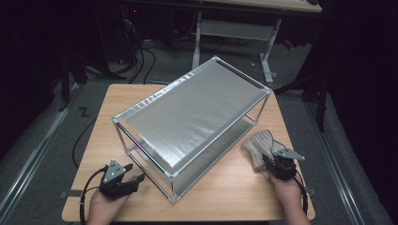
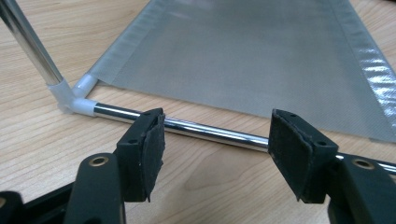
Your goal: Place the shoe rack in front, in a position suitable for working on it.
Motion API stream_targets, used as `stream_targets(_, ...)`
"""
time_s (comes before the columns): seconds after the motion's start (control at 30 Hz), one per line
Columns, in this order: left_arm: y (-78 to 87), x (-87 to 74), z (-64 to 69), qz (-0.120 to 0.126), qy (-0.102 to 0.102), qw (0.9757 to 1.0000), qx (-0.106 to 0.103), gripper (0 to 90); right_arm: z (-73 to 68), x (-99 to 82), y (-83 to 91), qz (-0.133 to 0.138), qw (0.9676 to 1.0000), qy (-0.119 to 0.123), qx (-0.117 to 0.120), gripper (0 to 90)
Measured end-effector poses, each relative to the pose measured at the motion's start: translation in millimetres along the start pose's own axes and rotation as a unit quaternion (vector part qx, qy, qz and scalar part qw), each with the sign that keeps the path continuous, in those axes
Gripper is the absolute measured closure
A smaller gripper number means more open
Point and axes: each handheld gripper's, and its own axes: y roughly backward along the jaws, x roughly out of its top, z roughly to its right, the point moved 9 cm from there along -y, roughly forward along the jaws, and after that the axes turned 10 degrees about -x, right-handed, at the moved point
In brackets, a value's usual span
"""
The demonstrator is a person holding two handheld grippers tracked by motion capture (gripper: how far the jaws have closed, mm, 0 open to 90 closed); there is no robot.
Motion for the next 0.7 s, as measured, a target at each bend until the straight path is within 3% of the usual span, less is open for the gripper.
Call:
stream_targets(0.07, -1.6, -1.4, -0.9, -0.005, -0.001, 1.0, 0.001, 37.1, -13.3, 15.4, 13.9, 0.037, 0.9992, 0.008, 0.013, 72.0)
stream_targets(0.13, -2.1, -1.6, -0.9, -0.007, -0.001, 1.0, 0.0, 37.2, -16.9, 19.2, 16.4, 0.044, 0.9989, 0.009, 0.016, 71.9)
stream_targets(0.23, -4.2, -1.6, 0.5, -0.013, -0.006, 0.9999, 0.001, 37.4, -41.0, 40.5, 26.1, 0.072, 0.9962, 0.0, 0.049, 71.8)
stream_targets(0.33, -3.9, -1.3, 1.6, -0.013, -0.008, 0.9999, -0.001, 37.4, -50.3, 47.5, 26.6, 0.078, 0.995, -0.005, 0.062, 71.6)
stream_targets(0.37, -3.5, -1.0, 2.0, -0.011, -0.005, 0.9999, -0.003, 37.4, -64.7, 56.0, 23.6, 0.082, 0.9936, -0.009, 0.077, 71.0)
stream_targets(0.47, -3.0, -0.1, 2.9, -0.007, -0.004, 0.9999, -0.006, 37.5, -85.8, 63.1, 14.5, 0.082, 0.9927, 0.002, 0.089, 70.7)
stream_targets(0.7, -12.8, -1.3, 10.3, -0.023, -0.016, 0.9995, -0.016, 38.4, -123.5, 68.9, -20.9, 0.06, 0.993, 0.022, 0.1, 70.1)
